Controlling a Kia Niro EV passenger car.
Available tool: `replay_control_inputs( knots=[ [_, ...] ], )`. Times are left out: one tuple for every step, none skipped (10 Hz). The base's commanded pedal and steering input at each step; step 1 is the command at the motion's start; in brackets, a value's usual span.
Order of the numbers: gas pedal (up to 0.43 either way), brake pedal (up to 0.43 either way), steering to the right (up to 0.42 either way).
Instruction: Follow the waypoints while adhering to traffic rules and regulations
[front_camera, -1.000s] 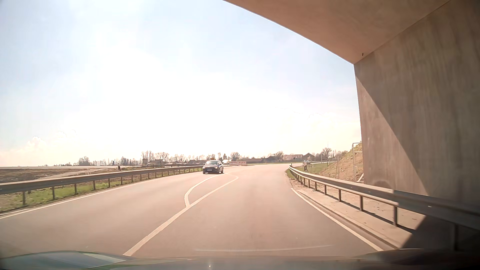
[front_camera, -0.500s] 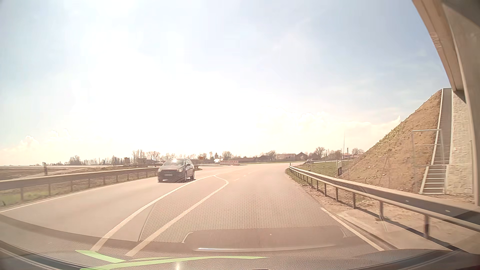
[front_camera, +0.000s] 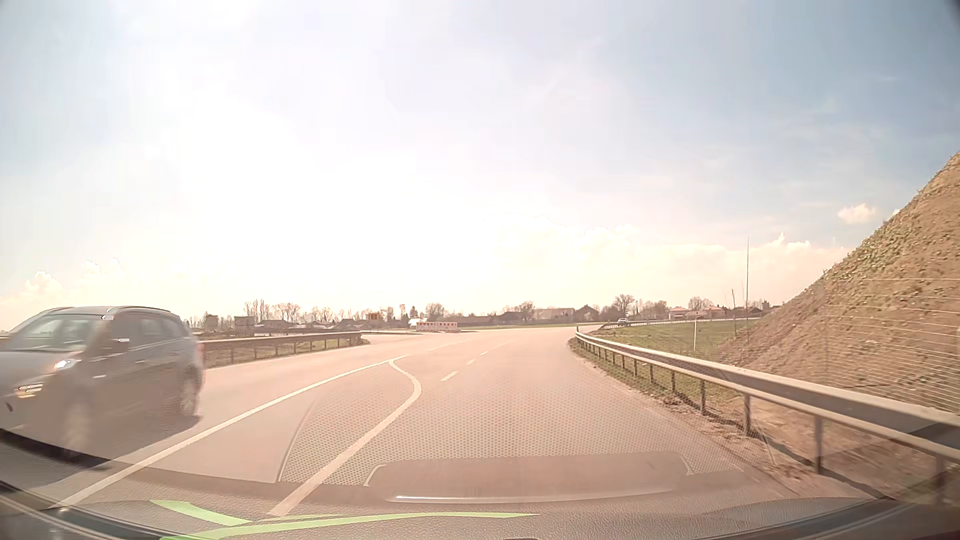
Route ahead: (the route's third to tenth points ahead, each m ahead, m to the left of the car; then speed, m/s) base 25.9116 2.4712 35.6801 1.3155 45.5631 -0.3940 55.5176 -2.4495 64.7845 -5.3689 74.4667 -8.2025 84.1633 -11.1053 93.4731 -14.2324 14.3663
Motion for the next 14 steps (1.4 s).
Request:
replay_control_inputs(
  knots=[
    [0.098,0.000,0.022],
    [0.110,0.000,0.022],
    [0.118,0.000,0.021],
    [0.118,0.000,0.021],
    [0.118,0.000,0.021],
    [0.130,0.000,0.021],
    [0.130,0.000,0.021],
    [0.130,0.000,0.020],
    [0.130,0.000,0.019],
    [0.130,0.000,0.019],
    [0.130,0.000,0.018],
    [0.130,0.000,0.018],
    [0.130,0.000,0.018],
    [0.138,0.000,0.016]
  ],
)
